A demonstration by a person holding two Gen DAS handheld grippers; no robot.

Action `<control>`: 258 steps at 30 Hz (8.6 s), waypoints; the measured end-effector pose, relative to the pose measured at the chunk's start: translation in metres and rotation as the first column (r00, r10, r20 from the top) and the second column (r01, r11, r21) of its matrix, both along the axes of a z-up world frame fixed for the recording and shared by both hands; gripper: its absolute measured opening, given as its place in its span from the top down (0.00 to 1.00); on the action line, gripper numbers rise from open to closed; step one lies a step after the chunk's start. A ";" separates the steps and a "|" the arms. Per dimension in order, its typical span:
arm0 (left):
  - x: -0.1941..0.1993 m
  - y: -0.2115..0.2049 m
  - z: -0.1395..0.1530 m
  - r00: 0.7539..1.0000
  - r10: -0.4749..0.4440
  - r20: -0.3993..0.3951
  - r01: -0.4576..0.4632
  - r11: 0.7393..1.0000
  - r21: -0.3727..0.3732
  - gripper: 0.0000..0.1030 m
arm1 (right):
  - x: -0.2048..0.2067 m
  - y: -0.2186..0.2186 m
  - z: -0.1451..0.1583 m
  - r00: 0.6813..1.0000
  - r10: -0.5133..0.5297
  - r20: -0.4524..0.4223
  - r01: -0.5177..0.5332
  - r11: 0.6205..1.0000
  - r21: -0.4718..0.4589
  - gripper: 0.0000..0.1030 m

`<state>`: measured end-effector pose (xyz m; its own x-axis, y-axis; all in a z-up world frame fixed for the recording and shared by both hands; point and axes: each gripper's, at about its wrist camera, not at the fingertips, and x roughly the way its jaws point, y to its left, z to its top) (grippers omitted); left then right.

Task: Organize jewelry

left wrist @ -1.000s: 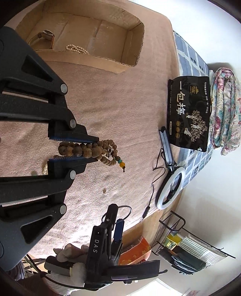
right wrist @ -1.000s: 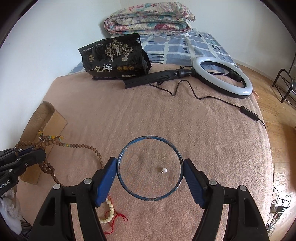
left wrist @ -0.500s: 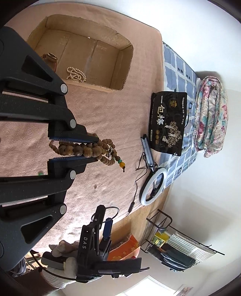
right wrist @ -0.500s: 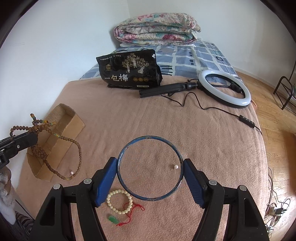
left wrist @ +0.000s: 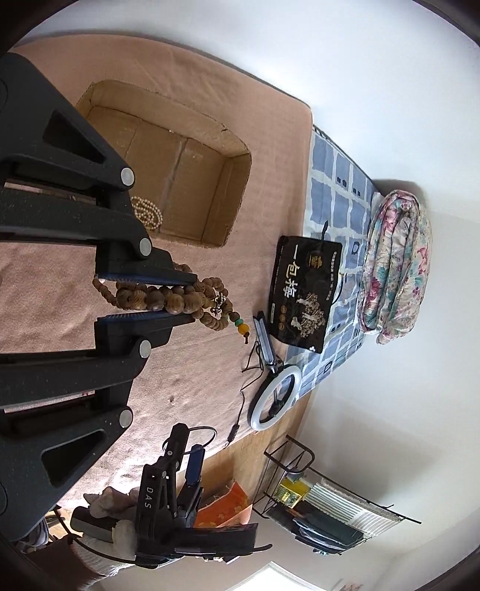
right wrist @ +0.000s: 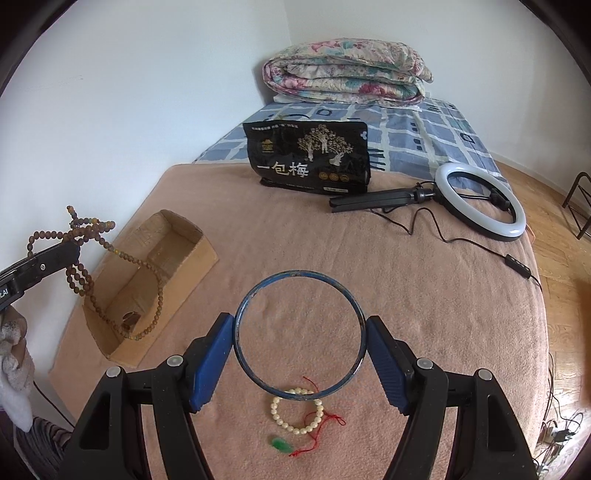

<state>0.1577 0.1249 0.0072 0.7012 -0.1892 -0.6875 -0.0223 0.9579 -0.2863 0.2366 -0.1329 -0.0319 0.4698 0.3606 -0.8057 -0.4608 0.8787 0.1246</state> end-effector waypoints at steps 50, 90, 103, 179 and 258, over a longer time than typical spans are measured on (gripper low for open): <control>-0.039 0.122 -0.090 0.973 0.204 -0.105 -0.190 0.973 0.134 0.90 | 0.011 0.228 -0.052 0.967 0.253 -0.007 -0.253 0.967 -0.018 0.28; -0.038 0.110 -0.110 0.977 0.151 -0.149 -0.129 0.981 0.148 0.55 | 0.028 0.248 -0.077 0.972 0.231 -0.037 -0.232 0.972 -0.030 0.15; -0.041 0.101 -0.092 0.982 0.154 -0.114 -0.133 0.977 0.168 0.55 | 0.015 0.225 -0.052 0.976 0.217 0.008 -0.217 0.976 -0.029 0.14; 0.022 -0.068 -0.186 0.931 -0.126 -0.342 0.197 0.964 0.180 0.75 | -0.047 -0.005 -0.142 0.951 0.244 -0.192 -0.262 0.962 -0.076 0.36; 0.004 0.027 -0.079 0.998 0.015 -0.068 -0.009 0.996 0.087 0.94 | -0.013 -0.007 -0.030 0.992 0.116 0.048 -0.121 0.986 0.117 0.95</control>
